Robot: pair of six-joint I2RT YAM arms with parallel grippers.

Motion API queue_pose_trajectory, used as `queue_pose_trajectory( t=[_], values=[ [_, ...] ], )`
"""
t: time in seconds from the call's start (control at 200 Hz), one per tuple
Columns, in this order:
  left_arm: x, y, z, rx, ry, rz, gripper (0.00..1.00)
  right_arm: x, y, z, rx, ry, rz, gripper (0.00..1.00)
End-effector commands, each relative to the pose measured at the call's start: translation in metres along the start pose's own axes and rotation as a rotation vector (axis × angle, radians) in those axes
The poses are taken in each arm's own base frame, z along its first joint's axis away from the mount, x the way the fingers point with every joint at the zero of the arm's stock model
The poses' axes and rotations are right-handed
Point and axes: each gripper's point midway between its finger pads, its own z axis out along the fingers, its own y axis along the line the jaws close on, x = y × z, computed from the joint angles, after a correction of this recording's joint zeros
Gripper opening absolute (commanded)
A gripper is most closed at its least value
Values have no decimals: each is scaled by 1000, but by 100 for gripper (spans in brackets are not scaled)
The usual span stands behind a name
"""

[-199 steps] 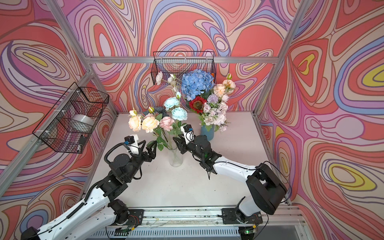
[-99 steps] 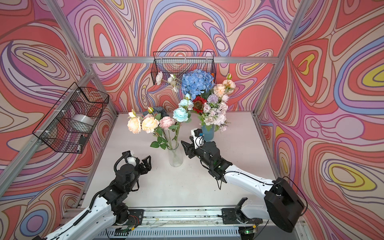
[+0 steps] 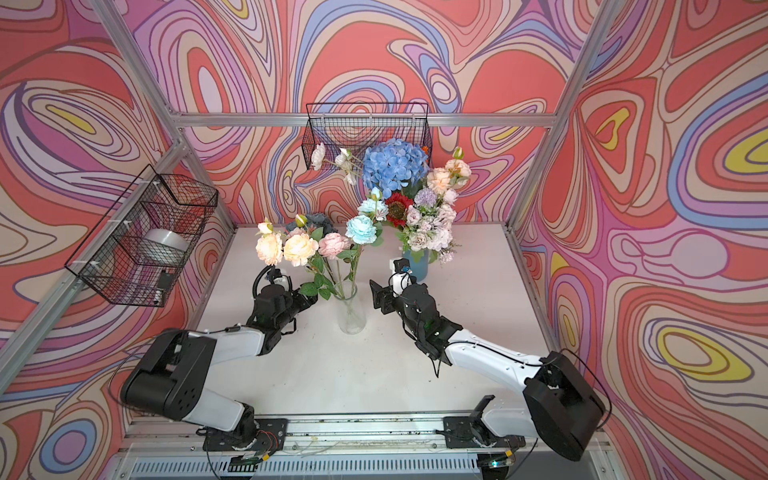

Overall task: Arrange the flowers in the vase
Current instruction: 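Grasp the dusty-blue rose bunch stems with the left gripper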

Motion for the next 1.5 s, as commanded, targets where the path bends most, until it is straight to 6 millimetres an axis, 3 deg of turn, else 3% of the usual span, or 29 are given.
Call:
queue_pose_trajectory(
  t=[0.0, 0.235, 0.601, 0.801, 0.936, 1.107, 1.172, 1.327, 1.497],
  values=[
    [-14, -38, 25, 180, 0, -55, 75, -11, -6, -2, 43, -27, -28, 81],
    [-4, -30, 77, 159, 72, -123, 71, -22, -10, -10, 65, -65, -55, 81],
    [18, -11, 109, 112, 153, -169, 66, -31, -10, -11, 68, -95, -57, 81],
    [22, -11, 125, 133, 166, -179, 56, -34, -10, -12, 67, -103, -54, 81],
    [22, -11, 132, 144, 161, -185, 38, -37, -10, -14, 69, -107, -53, 81],
    [14, -14, 128, 154, 124, -176, 8, -42, -10, -17, 68, -119, -50, 81],
    [10, -15, 124, 152, 106, -168, 0, -43, -10, -18, 68, -122, -50, 81],
    [-4, -16, 105, 136, 51, -140, 0, -45, -10, -18, 66, -129, -48, 81],
    [-26, -12, 65, 119, -47, -132, 0, -48, -9, -20, 61, -137, -43, 81]
  ],
)
